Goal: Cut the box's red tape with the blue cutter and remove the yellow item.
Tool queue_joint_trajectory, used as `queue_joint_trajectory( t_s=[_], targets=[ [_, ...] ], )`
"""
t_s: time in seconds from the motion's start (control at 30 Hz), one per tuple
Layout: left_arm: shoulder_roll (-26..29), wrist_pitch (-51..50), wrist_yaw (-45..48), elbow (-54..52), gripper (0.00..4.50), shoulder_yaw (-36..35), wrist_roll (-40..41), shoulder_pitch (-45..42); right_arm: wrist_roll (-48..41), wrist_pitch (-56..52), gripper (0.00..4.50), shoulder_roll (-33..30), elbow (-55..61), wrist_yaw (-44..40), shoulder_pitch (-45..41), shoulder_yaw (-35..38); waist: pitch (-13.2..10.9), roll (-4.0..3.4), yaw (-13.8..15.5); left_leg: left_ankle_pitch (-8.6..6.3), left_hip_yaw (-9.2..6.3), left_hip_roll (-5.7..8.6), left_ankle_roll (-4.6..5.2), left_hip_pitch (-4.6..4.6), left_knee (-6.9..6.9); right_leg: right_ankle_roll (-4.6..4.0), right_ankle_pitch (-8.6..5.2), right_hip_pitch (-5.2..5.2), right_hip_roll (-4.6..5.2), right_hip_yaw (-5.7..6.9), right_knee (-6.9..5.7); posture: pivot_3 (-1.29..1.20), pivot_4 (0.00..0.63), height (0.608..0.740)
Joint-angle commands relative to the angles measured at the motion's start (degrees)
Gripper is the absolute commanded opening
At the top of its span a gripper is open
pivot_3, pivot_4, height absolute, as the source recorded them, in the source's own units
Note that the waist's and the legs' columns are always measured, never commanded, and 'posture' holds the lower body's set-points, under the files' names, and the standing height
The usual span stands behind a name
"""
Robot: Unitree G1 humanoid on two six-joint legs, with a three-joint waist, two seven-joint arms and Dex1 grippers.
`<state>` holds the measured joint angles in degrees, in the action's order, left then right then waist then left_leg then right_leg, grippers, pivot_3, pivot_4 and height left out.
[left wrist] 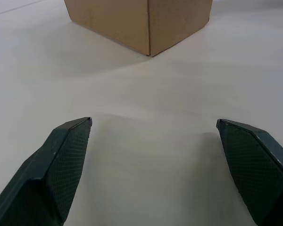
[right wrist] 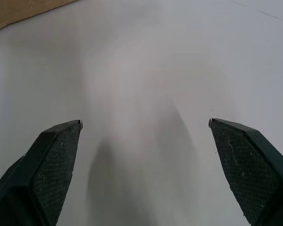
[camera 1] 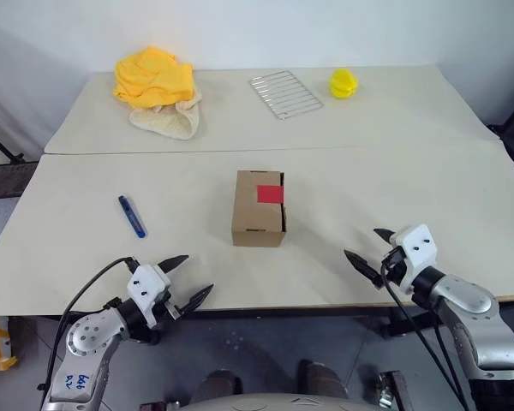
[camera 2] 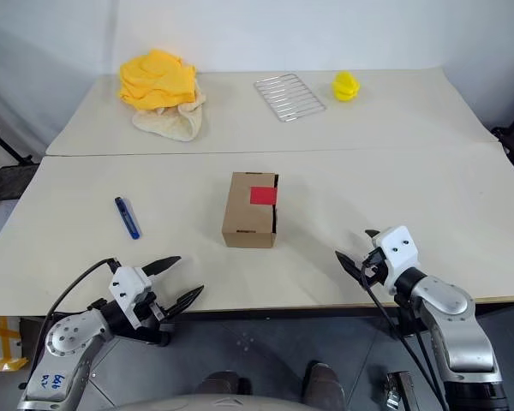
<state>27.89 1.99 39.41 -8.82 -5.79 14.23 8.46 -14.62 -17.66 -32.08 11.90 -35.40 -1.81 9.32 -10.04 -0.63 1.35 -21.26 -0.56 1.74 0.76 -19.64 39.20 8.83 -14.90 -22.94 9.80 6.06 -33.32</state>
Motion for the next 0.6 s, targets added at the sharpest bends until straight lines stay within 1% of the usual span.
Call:
queue_joint_trajectory(
  t_s=[0.03,0.17,0.23,0.37,0.43,0.5,0.53,0.57,0.6],
  targets=[
    [0.7,-3.2,-0.82,0.08,4.49,-0.73,0.28,0.53,-0.24,1.14,4.5,0.49,1.79,0.69,-0.33,0.36,0.0,-0.01,0.01,0.0,0.0,0.0,0.0,0.0,0.0,0.0,0.0,0.0,0.0,0.0,0.0,0.0,0.15,0.74],
    [0.92,-5.75,-2.16,-0.67,4.49,-0.65,-0.53,-0.5,0.2,0.83,4.5,0.95,2.32,1.66,-0.75,0.33,-0.01,-0.03,0.08,0.0,0.0,-0.01,0.0,0.08,0.0,0.0,0.0,0.07,0.0,0.0,0.0,0.0,0.15,0.74],
    [0.73,-7.75,-2.38,-1.01,4.49,-1.15,0.68,-1.4,0.55,0.65,4.5,1.05,2.88,2.4,-1.18,0.35,-0.02,-0.03,0.09,-0.01,0.0,-0.01,0.0,0.13,0.0,-0.01,0.0,0.11,0.0,-0.01,0.0,0.0,0.15,0.74],
    [1.69,-7.85,-3.33,0.82,4.49,0.01,-2.47,-4.53,-0.29,-4.2,4.5,1.13,3.81,4.13,-3.59,0.18,-0.04,-0.07,0.06,-0.01,0.0,-0.02,0.0,0.15,0.0,-0.01,0.0,0.12,-0.02,-0.01,-0.01,0.0,0.15,0.74],
    [1.62,-8.23,-2.71,1.49,4.49,0.49,-2.07,-6.09,0.62,-8.42,4.5,0.75,4.27,5.45,-4.82,-0.83,-0.04,-0.07,0.07,-0.02,0.0,-0.04,-0.01,0.17,0.0,-0.02,-0.01,0.12,-0.03,-0.02,-0.01,0.0,0.15,0.74],
    [1.82,-8.11,-2.5,2.53,4.5,1.0,-2.56,-7.72,1.62,-10.02,4.13,1.23,5.26,7.48,-5.59,-0.94,-0.04,-0.07,0.09,-0.03,0.0,-0.05,-0.03,0.16,0.0,-0.03,-0.01,0.12,-0.04,-0.01,0.0,0.0,0.15,0.74],
    [1.87,-7.97,-2.66,2.98,4.12,1.13,-2.94,-8.3,2.14,-10.01,3.96,1.64,5.75,8.7,-5.79,-0.71,-0.04,-0.07,0.14,-0.05,-0.01,-0.06,-0.04,0.15,0.0,-0.03,-0.01,0.12,-0.04,0.0,0.01,0.0,0.15,0.74],
    [1.68,-7.78,-2.96,3.63,3.9,1.14,-3.1,-9.22,2.52,-10.28,3.59,1.72,6.45,9.36,-6.02,-0.88,-0.05,-0.07,0.1,-0.05,-0.01,-0.05,-0.05,0.12,0.0,-0.03,-0.01,0.12,-0.04,0.01,0.02,0.0,0.15,0.74],
    [1.38,-8.03,-3.62,5.16,3.66,1.17,-3.36,-10.94,2.73,-11.13,3.33,1.52,7.13,9.45,-6.63,-1.5,-0.05,-0.08,0.07,-0.06,0.0,-0.05,-0.06,0.12,0.0,-0.03,-0.01,0.11,-0.05,0.0,0.04,0.0,0.15,0.74]
  ],
)
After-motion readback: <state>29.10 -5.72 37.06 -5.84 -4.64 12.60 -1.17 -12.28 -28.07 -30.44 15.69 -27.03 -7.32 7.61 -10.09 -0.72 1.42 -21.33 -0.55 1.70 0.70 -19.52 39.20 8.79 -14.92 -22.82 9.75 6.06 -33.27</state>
